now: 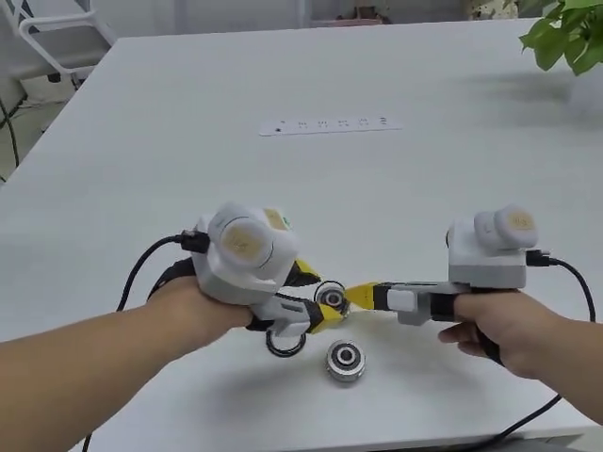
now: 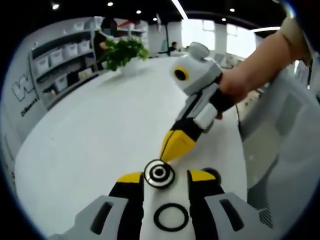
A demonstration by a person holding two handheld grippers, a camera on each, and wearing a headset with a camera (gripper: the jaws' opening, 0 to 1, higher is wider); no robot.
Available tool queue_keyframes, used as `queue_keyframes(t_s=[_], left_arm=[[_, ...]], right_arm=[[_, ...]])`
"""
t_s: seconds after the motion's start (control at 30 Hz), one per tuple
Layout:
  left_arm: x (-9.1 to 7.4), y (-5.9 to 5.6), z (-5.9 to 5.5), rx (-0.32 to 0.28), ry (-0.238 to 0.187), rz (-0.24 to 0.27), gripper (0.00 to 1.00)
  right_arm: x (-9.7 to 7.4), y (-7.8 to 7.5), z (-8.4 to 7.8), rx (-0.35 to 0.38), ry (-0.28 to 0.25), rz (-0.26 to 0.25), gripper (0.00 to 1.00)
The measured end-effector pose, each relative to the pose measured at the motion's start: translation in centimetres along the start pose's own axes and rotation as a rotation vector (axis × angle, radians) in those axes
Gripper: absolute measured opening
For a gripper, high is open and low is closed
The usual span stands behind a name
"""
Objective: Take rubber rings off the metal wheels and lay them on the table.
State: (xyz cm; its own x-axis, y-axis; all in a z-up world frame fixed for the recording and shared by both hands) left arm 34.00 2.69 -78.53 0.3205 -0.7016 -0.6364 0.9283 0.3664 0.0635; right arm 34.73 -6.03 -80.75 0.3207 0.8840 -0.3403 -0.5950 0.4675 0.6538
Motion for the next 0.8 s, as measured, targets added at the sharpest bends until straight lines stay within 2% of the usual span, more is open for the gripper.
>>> queue_keyframes(t_s=[0.17,0.27,0.5,0.8], left_arm=[[-1.0,-0.6,0.7,0.017,-0.036,-0.014,0.43],[-1.6,-0.8,0.8,0.032,-0.037,-0.015,0.48],[-3.2,-0.9,1.3,0.011,-0.071,-0.011,0.55],[-5.7,-1.4,0.8,0.011,-0.093,-0.005,0.65]], right_arm=[[-0.2,0.5,0.4,0.003,-0.013,0.016,0.0],[-0.2,1.0,0.6,0.002,-0.016,0.028,0.0],[-0.3,2.0,1.0,-0.003,-0.024,0.051,0.0],[-0.2,3.2,1.2,-0.008,-0.02,0.08,0.0]])
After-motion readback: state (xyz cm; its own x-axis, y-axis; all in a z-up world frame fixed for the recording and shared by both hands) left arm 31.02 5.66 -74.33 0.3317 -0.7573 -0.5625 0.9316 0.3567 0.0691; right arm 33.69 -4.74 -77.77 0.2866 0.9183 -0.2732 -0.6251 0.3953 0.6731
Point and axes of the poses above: the centre of the closed fingertips' face, and the gripper's own axes: x roughly forward along the fingers, y roughly to its left, z roughly out of its top, the point moved 5 cm from there along -x, roughly backward along the fingers, and after that the axes turned 1 degree about x, right-handed, at the moved point
